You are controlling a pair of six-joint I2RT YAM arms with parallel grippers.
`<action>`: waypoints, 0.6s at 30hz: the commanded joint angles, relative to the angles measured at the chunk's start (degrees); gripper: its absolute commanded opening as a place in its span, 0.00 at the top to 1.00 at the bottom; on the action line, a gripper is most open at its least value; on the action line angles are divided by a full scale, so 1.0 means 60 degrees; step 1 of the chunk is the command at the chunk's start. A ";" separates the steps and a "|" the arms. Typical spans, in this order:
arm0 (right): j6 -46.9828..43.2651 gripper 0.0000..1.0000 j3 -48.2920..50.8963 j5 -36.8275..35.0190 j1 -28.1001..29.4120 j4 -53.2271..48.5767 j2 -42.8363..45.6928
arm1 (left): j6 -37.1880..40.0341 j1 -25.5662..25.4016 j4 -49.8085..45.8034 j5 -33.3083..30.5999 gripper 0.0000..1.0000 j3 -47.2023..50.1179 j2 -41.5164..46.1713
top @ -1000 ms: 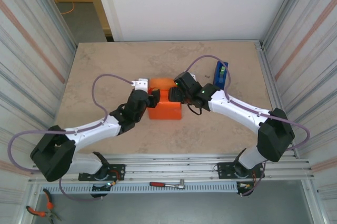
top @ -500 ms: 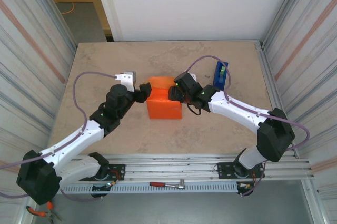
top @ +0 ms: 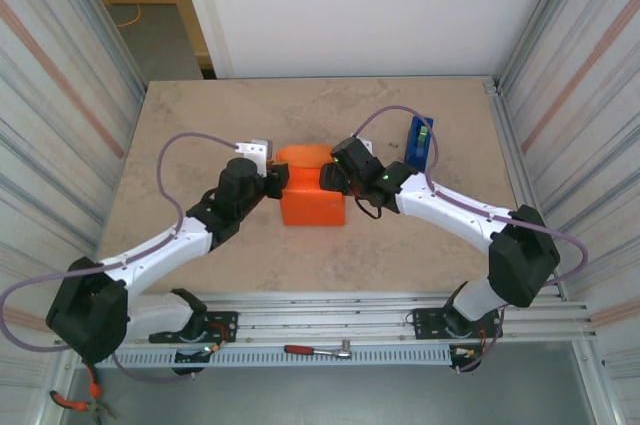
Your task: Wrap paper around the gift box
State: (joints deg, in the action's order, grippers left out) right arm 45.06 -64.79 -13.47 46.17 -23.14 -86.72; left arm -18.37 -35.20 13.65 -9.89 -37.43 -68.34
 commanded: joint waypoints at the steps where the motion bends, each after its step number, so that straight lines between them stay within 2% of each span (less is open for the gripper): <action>1: 0.0138 0.28 0.0460 0.0096 0.0156 -0.0912 -0.0225 | 0.0054 -0.0008 0.0682 -0.0072 0.91 -0.0191 -0.0071; 2: 0.0146 0.28 0.0471 0.0093 0.0156 -0.0905 -0.0233 | 0.0054 -0.0014 0.0724 -0.0073 1.00 -0.0238 -0.0112; 5: 0.0156 0.28 0.0488 0.0105 0.0182 -0.0905 -0.0235 | 0.0071 -0.0093 0.0814 -0.0121 0.98 -0.0249 -0.0139; 7: 0.0154 0.28 0.0502 0.0106 0.0186 -0.0898 -0.0227 | 0.0045 -0.0175 0.0860 -0.0246 0.67 -0.0188 -0.0100; 8: 0.0152 0.28 0.0487 0.0107 0.0194 -0.0893 -0.0231 | 0.0001 -0.0236 0.0914 -0.0329 0.54 -0.0125 -0.0083; 9: 0.0154 0.28 0.0486 0.0119 0.0186 -0.0894 -0.0246 | -0.0021 -0.0283 0.0972 -0.0344 0.47 -0.0063 -0.0068; 12: 0.0137 0.28 0.0473 0.0122 0.0189 -0.0892 -0.0275 | -0.0100 -0.0455 0.1200 -0.0432 0.34 0.0147 -0.0011; 18: 0.0148 0.28 0.0500 0.0122 0.0217 -0.0919 -0.0267 | -0.0164 -0.0803 0.1380 -0.0472 0.29 0.0155 -0.0377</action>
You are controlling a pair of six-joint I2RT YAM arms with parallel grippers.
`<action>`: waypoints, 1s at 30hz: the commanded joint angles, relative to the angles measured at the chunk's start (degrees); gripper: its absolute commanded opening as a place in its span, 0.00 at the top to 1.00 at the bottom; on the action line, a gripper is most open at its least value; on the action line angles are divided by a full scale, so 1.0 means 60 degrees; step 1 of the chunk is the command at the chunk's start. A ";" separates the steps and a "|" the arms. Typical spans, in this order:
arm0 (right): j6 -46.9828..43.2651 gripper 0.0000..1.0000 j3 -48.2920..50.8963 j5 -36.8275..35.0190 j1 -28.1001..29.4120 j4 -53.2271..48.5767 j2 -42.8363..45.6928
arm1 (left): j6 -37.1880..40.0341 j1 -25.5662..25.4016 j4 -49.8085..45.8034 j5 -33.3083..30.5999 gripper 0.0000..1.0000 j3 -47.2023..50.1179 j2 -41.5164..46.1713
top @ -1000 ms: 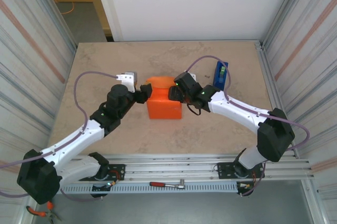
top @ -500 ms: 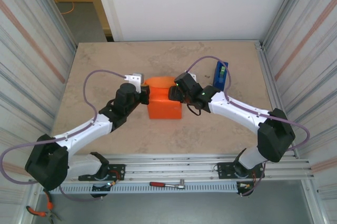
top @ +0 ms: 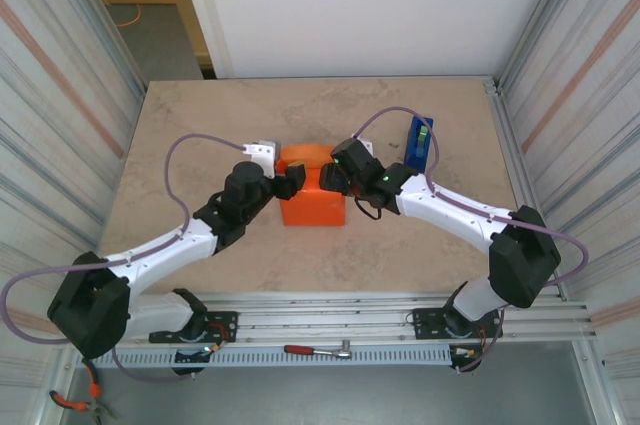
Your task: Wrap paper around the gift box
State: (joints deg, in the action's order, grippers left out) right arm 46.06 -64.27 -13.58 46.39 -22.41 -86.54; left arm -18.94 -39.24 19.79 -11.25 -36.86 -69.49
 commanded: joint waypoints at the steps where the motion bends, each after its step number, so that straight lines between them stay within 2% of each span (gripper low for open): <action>1: -0.0010 0.28 0.0410 0.0140 0.0178 -0.1040 -0.0278 | -0.0060 -0.0179 0.0388 -0.0265 0.29 0.0021 -0.0277; 7: -0.0005 0.28 0.0378 0.0144 0.0236 -0.1085 -0.0247 | 0.0027 -0.0394 0.0507 -0.0626 0.29 -0.0106 -0.0879; 13: -0.0144 0.28 0.0014 0.0551 0.0230 -0.1302 0.0175 | 0.0080 -0.0791 0.0068 -0.1962 0.33 -0.0204 -0.1349; 16: -0.0225 0.24 -0.0110 0.0966 0.0170 -0.1275 0.1171 | 0.0062 -0.1090 -0.0206 -0.2552 0.34 -0.0227 -0.1395; 20: 0.0276 0.22 0.0494 0.1638 -0.0696 -0.1035 0.2629 | 0.0011 -0.1364 -0.0368 -0.3016 0.36 -0.0148 -0.1388; 24: 0.1010 0.24 0.1620 0.3029 -0.2234 -0.0187 0.3652 | -0.0124 -0.1456 -0.0425 -0.3180 0.38 -0.0068 -0.1353; 27: 0.1348 0.40 0.2092 0.4089 -0.3042 0.0344 0.3720 | -0.0147 -0.1516 -0.0540 -0.3356 0.39 -0.0082 -0.1325; 30: 0.1455 0.70 0.2193 0.4658 -0.3249 0.0804 0.3473 | -0.0211 -0.1542 -0.0691 -0.3528 0.40 -0.0116 -0.1316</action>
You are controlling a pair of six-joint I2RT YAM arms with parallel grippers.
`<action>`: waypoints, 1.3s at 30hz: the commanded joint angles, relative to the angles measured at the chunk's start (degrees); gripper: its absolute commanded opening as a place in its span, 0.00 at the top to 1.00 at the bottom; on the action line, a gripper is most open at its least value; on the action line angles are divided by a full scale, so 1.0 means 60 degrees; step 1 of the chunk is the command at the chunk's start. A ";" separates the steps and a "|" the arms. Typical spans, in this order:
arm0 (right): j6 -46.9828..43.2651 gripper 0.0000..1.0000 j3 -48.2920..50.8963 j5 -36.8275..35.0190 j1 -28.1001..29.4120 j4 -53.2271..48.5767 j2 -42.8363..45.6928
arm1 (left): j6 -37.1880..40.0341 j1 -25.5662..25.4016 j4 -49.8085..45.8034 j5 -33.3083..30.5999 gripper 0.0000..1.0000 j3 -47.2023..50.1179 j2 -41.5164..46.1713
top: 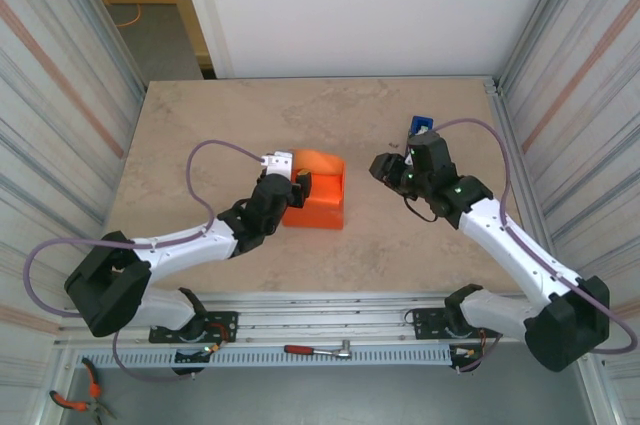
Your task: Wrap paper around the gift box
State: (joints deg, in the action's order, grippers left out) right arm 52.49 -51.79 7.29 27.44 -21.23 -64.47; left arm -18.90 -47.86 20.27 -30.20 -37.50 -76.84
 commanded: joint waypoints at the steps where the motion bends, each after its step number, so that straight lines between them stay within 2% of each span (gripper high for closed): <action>1: 0.0427 0.81 0.0113 0.1224 -0.0084 0.0754 -0.0340 | -0.0245 -0.0108 -0.0824 -0.0398 0.41 -0.0027 -0.0086; 3: 0.0578 0.94 0.0175 0.1390 -0.0066 0.1106 -0.0571 | -0.0277 -0.0124 -0.0894 -0.0473 0.42 -0.0059 -0.0086; 5: 0.0733 1.00 0.0182 0.1443 0.0007 0.1438 -0.0805 | -0.0337 -0.0136 -0.0977 -0.0556 0.42 -0.0109 -0.0121; 18: 0.0790 1.00 -0.0743 0.1415 0.0795 0.2147 -0.2430 | -0.0382 -0.0198 -0.1065 -0.0685 0.44 -0.0341 -0.0367; 39: 0.0554 1.00 -0.1081 0.1392 0.1623 0.1988 -0.2943 | -0.0443 -0.0211 -0.1052 -0.0777 0.46 -0.0419 -0.0576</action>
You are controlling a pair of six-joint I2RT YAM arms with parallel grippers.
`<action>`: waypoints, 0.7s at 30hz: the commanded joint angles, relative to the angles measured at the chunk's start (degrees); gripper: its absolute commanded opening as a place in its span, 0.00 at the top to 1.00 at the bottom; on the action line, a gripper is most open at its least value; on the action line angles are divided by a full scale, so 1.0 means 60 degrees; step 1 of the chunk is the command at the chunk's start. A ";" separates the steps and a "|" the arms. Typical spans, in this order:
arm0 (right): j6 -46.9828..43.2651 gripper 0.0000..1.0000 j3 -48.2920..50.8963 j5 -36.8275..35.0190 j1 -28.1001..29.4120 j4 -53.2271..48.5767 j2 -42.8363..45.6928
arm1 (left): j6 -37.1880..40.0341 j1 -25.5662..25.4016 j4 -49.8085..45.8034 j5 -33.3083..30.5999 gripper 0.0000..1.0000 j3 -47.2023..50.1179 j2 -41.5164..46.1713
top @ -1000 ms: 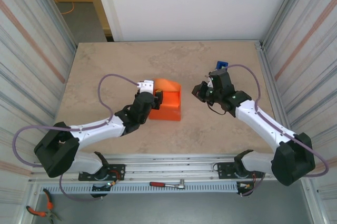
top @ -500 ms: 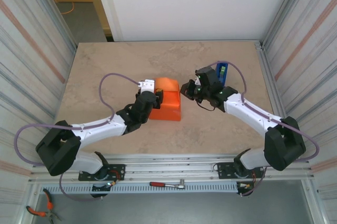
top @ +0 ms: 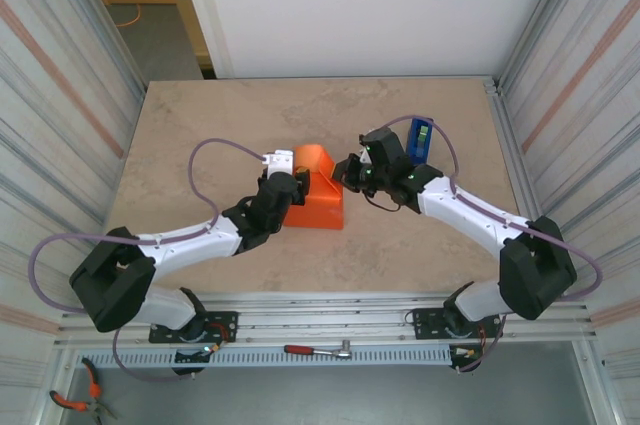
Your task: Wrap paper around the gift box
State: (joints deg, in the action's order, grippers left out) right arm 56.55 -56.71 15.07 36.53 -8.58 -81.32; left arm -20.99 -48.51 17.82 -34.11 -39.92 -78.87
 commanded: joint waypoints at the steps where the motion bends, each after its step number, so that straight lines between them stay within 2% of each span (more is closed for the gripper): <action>1: -0.0124 1.00 -0.0256 0.0080 0.0137 -0.0148 -0.0155 | -0.0104 -0.0098 -0.0645 -0.0152 0.46 -0.0020 -0.0229; 8: -0.0473 1.00 -0.0400 -0.0042 0.0387 -0.0637 -0.0337 | -0.0105 -0.0103 -0.0700 -0.0182 0.46 -0.0014 -0.0203; 15: -0.1785 1.00 -0.1103 -0.1298 0.1020 -0.2733 -0.0910 | -0.0089 -0.0101 -0.0774 -0.0162 0.46 -0.0131 -0.0200; 21: -0.2219 1.00 -0.1067 -0.1958 0.1308 -0.3319 -0.1370 | 0.0329 -0.0048 -0.1231 0.0042 0.44 -0.0663 0.0328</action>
State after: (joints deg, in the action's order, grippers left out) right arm 46.17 -64.64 5.06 42.59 -20.47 -85.91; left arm -20.64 -48.51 14.41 -34.06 -41.39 -78.78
